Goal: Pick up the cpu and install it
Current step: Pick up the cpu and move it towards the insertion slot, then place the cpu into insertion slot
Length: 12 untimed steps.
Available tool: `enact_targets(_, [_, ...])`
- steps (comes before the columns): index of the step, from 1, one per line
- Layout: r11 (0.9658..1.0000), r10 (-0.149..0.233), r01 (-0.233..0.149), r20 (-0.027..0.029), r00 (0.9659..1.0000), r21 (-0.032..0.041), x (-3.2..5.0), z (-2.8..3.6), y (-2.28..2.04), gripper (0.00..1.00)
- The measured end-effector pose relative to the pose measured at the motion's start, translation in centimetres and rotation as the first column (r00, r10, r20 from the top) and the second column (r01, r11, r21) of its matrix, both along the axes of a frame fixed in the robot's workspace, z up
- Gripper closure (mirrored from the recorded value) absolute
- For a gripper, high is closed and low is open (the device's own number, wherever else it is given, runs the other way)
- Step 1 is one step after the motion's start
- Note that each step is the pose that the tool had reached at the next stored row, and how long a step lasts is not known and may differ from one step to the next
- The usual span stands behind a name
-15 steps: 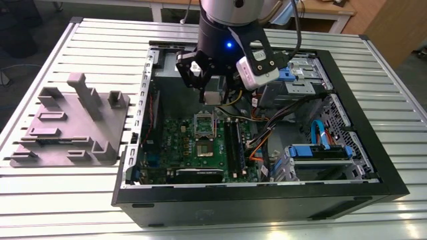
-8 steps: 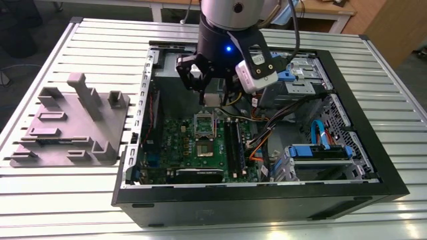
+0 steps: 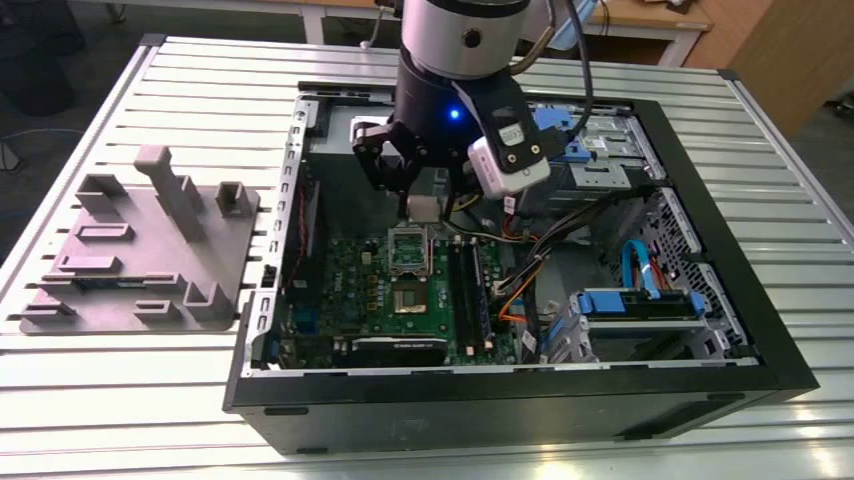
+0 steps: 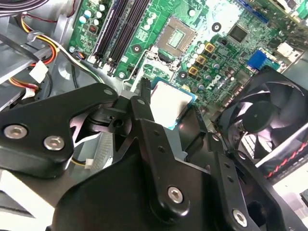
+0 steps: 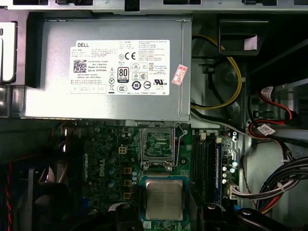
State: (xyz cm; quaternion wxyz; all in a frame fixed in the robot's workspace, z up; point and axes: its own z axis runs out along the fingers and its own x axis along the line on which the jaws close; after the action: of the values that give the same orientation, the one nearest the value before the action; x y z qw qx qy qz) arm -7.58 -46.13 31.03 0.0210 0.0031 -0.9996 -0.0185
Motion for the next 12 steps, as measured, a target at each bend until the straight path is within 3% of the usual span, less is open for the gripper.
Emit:
enact_targets(8, [1.0000,0.000,0.000,0.0000,1.0000,-0.0001,0.00,-0.61,-0.01,0.53])
enact_targets(12, [1.0000,0.000,0.000,0.0000,1.0000,-0.0001,0.00,-0.62,-0.01,0.53])
